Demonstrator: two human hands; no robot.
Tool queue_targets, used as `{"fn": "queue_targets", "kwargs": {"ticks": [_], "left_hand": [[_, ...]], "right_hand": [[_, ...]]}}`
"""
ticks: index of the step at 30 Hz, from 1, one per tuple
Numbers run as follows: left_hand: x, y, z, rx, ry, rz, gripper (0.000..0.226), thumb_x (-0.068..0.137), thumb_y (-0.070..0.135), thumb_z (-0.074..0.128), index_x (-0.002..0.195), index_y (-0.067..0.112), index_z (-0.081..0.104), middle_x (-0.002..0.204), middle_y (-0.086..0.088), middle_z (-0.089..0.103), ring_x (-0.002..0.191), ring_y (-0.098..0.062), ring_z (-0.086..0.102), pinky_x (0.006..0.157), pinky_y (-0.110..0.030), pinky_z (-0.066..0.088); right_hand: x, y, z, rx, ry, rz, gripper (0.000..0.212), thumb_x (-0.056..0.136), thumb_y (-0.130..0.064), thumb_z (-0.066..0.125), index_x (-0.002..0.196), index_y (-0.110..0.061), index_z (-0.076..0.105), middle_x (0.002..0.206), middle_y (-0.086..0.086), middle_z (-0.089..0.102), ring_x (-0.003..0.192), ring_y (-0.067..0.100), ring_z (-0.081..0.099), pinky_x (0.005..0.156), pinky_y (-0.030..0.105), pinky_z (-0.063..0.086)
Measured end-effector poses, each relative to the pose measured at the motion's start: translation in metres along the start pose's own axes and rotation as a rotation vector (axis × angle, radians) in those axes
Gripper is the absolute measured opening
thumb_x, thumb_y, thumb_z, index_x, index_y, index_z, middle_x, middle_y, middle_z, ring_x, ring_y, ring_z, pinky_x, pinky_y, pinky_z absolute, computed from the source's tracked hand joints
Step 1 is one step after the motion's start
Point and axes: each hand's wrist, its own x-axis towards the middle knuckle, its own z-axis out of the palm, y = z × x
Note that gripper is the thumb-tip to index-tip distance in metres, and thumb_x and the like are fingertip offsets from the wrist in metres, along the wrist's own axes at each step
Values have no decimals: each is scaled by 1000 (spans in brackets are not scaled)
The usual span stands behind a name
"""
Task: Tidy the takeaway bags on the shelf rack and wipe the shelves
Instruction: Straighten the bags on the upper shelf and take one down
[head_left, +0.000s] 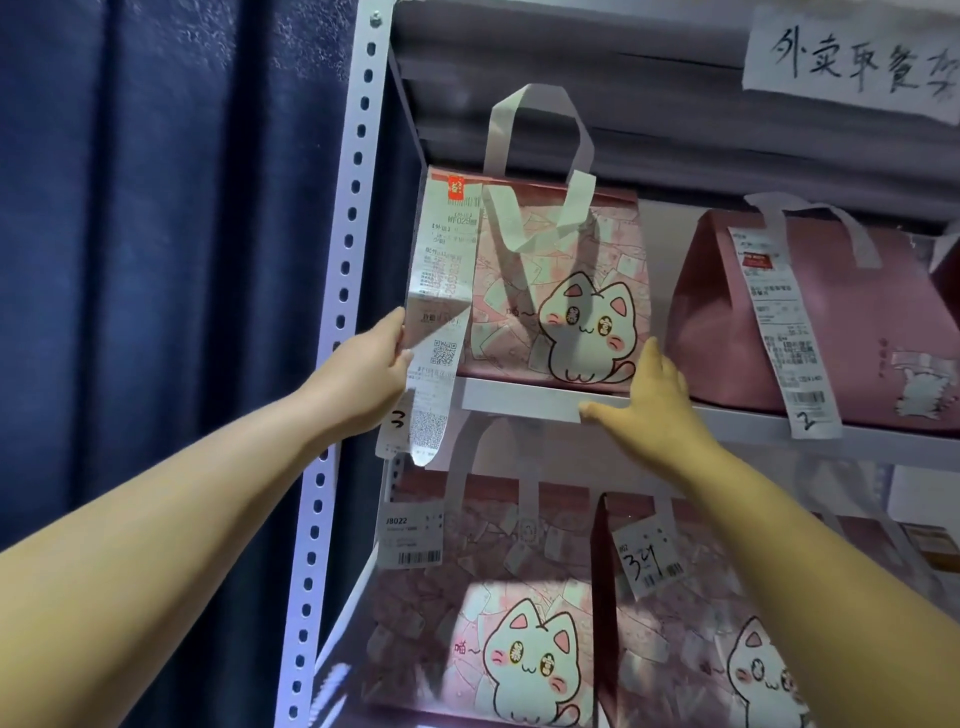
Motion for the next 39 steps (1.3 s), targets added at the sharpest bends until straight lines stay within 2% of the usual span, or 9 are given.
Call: {"fn": "queue_targets", "kwargs": {"ticks": [5,11,15,18,22,25,28,36,39], "left_hand": [[-1,-3,-2,-24,22,46,36,97,20,35,131,27,46,122,9,60,108,-12,56,84,-28,43],[-1,-5,-8,-9,109,74,37,95,22,43,131,23,49,125,6,58,107,-9,54,85,-24,39],[-3,-5,-11,-15,288,54,40,91,26,53,130,17,48,125,0,54,99,-5,48,85,-21,35],[-5,1,-15,-29,362,122,35,89,28,56,122,18,51,118,1,53,98,-5,50,83,-21,37],[-5,21,-12,-55,349,238,24,88,30,58,109,21,54,106,7,54,89,-2,53,69,-13,40],[-4,41,1,-94,297,304,20,87,31,59,104,22,56,100,7,57,88,-4,56,70,-15,43],[-4,64,20,-130,245,351,17,85,31,60,100,23,58,94,6,61,84,-6,58,69,-20,47],[3,127,85,-239,139,407,18,82,36,61,97,26,60,86,13,61,78,3,58,65,-15,48],[8,155,115,-248,130,424,22,82,37,58,100,24,59,88,13,60,80,2,57,65,-14,47]], "right_hand": [[2,5,-4,57,61,-12,93,70,-37,71,143,-7,22,146,11,30,134,29,25,108,47,30],[-1,5,2,77,111,-59,93,73,-36,70,146,-12,17,148,7,27,136,25,23,111,44,27],[-5,3,4,101,169,-83,89,76,-33,71,146,-13,20,145,6,30,135,24,25,110,40,27],[-9,3,0,138,295,-130,74,80,-28,69,141,-12,31,138,7,38,129,22,34,105,34,31],[-18,5,-10,197,468,-236,43,82,-21,67,121,-17,52,111,-7,48,105,13,49,87,25,43],[-23,11,-18,186,543,-312,29,81,-14,68,109,-14,59,100,-7,53,89,6,50,76,4,37],[-27,23,-29,147,562,-372,21,81,-12,66,101,-9,62,93,-5,57,84,5,51,74,-1,34],[-27,93,-81,33,599,-416,16,80,-14,61,93,-5,64,87,2,61,78,13,55,72,16,42],[-20,128,-103,-12,593,-363,18,81,-9,66,97,-3,63,91,6,61,83,19,55,71,33,51]]}}
